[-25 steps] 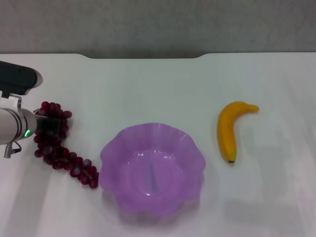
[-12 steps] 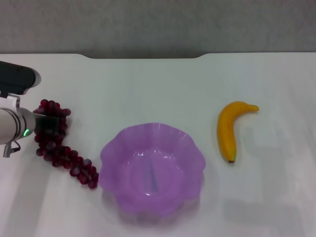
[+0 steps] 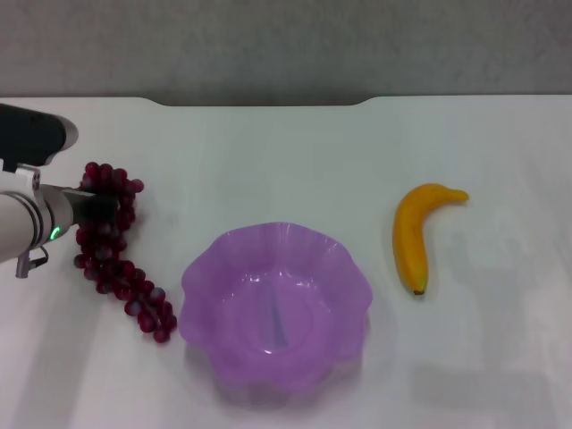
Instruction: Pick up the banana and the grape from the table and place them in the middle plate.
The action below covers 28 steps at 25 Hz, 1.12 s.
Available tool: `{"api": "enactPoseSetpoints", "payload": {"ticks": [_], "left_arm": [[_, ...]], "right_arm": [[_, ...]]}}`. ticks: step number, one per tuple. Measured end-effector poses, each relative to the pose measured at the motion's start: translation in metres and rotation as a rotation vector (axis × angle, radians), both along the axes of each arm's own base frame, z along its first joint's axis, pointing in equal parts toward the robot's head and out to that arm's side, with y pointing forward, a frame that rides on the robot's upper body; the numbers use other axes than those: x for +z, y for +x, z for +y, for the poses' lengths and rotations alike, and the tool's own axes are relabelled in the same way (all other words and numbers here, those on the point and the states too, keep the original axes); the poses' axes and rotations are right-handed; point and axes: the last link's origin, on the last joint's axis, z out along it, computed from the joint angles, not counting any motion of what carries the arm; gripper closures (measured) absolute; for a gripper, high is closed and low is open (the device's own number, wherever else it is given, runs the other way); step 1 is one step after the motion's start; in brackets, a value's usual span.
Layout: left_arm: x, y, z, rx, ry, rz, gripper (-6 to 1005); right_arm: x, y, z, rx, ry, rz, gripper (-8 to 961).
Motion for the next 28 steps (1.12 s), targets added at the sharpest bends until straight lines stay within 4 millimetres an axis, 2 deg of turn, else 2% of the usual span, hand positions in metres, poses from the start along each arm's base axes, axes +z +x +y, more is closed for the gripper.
{"api": "enactPoseSetpoints", "payload": {"ticks": [17, 28], "left_arm": [[0.020, 0.062, -0.001, -0.112, -0.133, -0.058, 754], [0.050, 0.105, -0.014, -0.231, -0.162, -0.037, 754]], "right_arm": [[0.000, 0.004, -0.003, -0.010, 0.000, 0.000, 62], [0.001, 0.006, -0.005, -0.015, 0.001, -0.002, 62]]}}
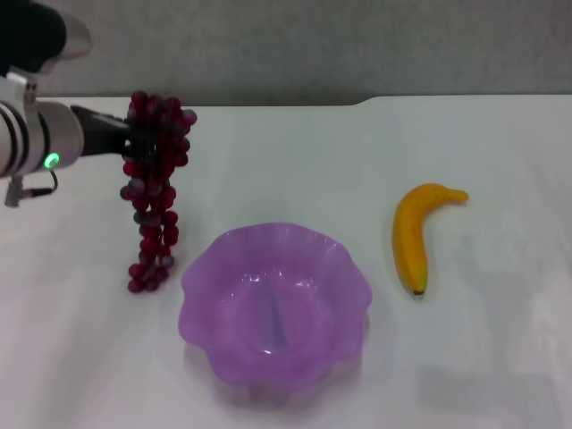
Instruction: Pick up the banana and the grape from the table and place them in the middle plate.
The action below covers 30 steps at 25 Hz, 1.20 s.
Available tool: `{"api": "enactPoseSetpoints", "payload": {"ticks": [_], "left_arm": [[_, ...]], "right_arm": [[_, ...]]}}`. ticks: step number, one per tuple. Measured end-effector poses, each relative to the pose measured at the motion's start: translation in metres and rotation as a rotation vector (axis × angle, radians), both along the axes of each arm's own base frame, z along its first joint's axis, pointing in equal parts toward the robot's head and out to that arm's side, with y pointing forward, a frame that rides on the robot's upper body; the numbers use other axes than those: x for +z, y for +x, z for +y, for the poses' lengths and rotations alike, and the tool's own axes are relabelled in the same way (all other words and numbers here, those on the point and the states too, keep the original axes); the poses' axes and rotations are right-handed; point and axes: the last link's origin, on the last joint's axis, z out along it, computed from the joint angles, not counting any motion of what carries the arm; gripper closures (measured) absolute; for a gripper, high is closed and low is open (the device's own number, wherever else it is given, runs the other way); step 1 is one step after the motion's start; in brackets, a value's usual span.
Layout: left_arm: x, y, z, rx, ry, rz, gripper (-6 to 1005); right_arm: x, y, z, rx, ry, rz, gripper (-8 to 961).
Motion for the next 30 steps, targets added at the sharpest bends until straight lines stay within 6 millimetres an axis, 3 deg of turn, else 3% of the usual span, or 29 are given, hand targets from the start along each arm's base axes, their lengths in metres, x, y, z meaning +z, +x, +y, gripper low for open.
{"api": "enactPoseSetpoints", "payload": {"ticks": [13, 19, 24, 30], "left_arm": [[0.044, 0.069, -0.050, -0.238, -0.038, 0.012, 756], [0.054, 0.092, -0.073, -0.304, -0.061, 0.036, 757], [0.043, 0.099, -0.086, -0.371, -0.141, -0.004, 757], [0.013, 0.095, -0.093, -0.429, -0.259, -0.020, 760]], "right_arm": [[0.000, 0.001, -0.001, -0.002, 0.000, -0.001, 61], [0.000, 0.001, -0.001, -0.002, 0.000, 0.000, 62], [0.000, 0.001, -0.001, -0.002, 0.000, 0.000, 62], [0.000, 0.001, -0.001, -0.002, 0.000, 0.000, 61]]}}
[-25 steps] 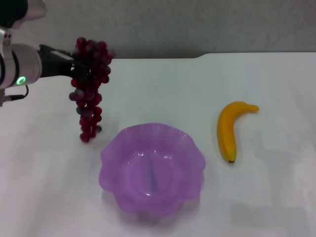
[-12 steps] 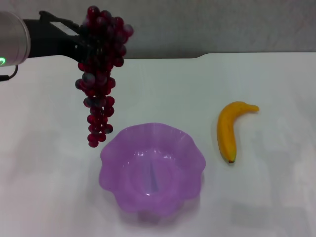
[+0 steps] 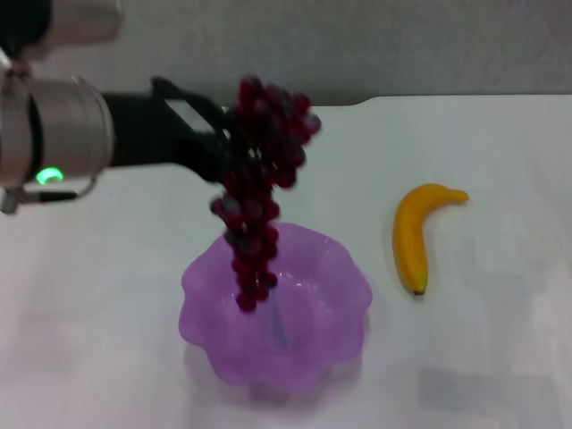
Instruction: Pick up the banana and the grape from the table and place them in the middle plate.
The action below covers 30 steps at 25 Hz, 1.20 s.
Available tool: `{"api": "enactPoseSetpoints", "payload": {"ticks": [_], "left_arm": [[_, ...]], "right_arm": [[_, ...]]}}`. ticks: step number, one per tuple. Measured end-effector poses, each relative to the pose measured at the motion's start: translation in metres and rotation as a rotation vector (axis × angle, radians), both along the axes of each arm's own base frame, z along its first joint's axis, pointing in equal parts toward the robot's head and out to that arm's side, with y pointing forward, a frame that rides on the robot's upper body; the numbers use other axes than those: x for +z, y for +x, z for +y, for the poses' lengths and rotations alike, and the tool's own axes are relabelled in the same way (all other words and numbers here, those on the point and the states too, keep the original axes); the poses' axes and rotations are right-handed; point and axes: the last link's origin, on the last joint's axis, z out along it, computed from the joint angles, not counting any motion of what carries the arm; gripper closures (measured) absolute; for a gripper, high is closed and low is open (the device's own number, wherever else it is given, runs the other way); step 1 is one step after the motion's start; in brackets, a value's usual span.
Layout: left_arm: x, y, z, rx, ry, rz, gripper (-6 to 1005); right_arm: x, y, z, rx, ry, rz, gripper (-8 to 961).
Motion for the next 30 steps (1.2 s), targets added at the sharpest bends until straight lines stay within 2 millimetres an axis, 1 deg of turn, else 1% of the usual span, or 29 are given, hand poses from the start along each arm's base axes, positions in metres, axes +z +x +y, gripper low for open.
{"api": "enactPoseSetpoints", "payload": {"ticks": [3, 7, 9, 12, 17, 23, 27, 28, 29, 30], "left_arm": [[-0.017, -0.006, 0.001, -0.005, -0.050, 0.009, 761], [-0.039, -0.011, 0.005, -0.023, -0.068, 0.031, 762], [-0.045, -0.013, 0.005, -0.030, -0.071, 0.040, 761], [-0.050, -0.018, 0.007, -0.020, -0.075, 0.035, 760], [-0.063, -0.027, 0.015, -0.008, -0.102, 0.012, 759], [-0.074, -0.046, 0.024, 0.022, -0.101, 0.016, 762], [-0.086, -0.067, 0.033, 0.081, -0.098, 0.006, 763], [-0.086, -0.067, 0.033, 0.081, -0.098, 0.006, 763], [-0.089, -0.073, 0.034, 0.093, -0.101, 0.007, 763], [-0.095, -0.082, 0.036, 0.109, -0.110, 0.019, 763]], "right_arm": [[0.000, 0.000, 0.000, 0.000, 0.000, 0.000, 61], [0.000, -0.001, 0.000, 0.002, 0.000, 0.000, 61], [0.000, -0.001, 0.000, 0.002, 0.000, 0.000, 61], [0.000, -0.001, 0.001, 0.003, 0.000, 0.000, 62], [0.000, -0.001, 0.001, 0.004, 0.000, 0.000, 62], [0.000, -0.001, 0.000, 0.002, 0.000, 0.000, 62], [0.000, 0.000, 0.000, 0.000, 0.000, 0.000, 61], [0.000, 0.000, 0.000, -0.001, 0.000, -0.001, 61], [0.000, 0.000, 0.000, -0.001, 0.000, -0.001, 61], [0.000, 0.000, 0.000, -0.001, 0.000, -0.001, 61]]}}
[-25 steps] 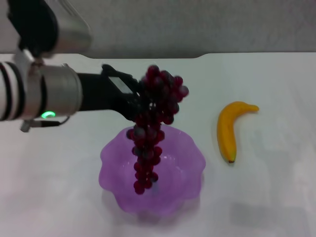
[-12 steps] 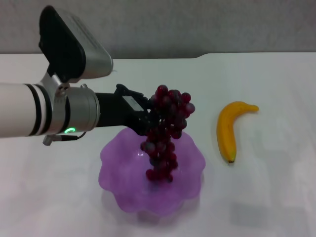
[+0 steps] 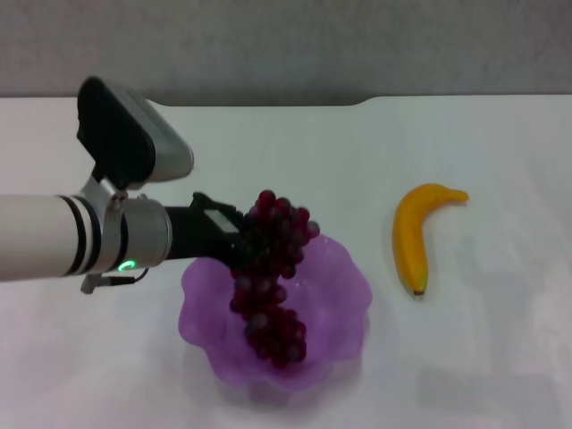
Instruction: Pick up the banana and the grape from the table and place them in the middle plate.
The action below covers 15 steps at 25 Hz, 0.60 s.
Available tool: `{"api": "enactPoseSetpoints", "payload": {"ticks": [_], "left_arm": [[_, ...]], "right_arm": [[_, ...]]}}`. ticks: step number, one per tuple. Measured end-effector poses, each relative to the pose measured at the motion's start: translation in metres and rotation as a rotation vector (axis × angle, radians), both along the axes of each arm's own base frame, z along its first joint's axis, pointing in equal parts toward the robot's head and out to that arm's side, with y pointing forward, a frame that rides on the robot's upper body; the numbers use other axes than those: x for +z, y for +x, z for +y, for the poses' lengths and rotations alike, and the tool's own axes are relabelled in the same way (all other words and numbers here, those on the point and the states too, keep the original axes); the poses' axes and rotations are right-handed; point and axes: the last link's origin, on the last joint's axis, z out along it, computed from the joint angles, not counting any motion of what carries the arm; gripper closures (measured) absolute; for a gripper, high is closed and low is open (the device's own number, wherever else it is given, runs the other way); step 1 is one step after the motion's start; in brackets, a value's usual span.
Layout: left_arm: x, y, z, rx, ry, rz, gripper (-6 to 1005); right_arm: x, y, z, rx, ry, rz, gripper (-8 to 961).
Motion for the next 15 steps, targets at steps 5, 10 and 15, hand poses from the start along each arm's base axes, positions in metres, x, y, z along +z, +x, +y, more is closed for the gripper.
{"api": "enactPoseSetpoints", "payload": {"ticks": [5, 10, 15], "left_arm": [[-0.013, -0.024, -0.003, 0.057, -0.033, 0.031, 764], [-0.017, -0.036, -0.003, 0.084, -0.027, 0.052, 765], [-0.022, -0.043, -0.003, 0.095, -0.034, 0.077, 760]], "right_arm": [[0.000, 0.000, 0.000, 0.000, 0.000, 0.000, 62], [0.000, 0.000, 0.000, -0.001, 0.000, 0.000, 61], [0.000, -0.001, 0.001, 0.003, 0.000, 0.001, 61]]}}
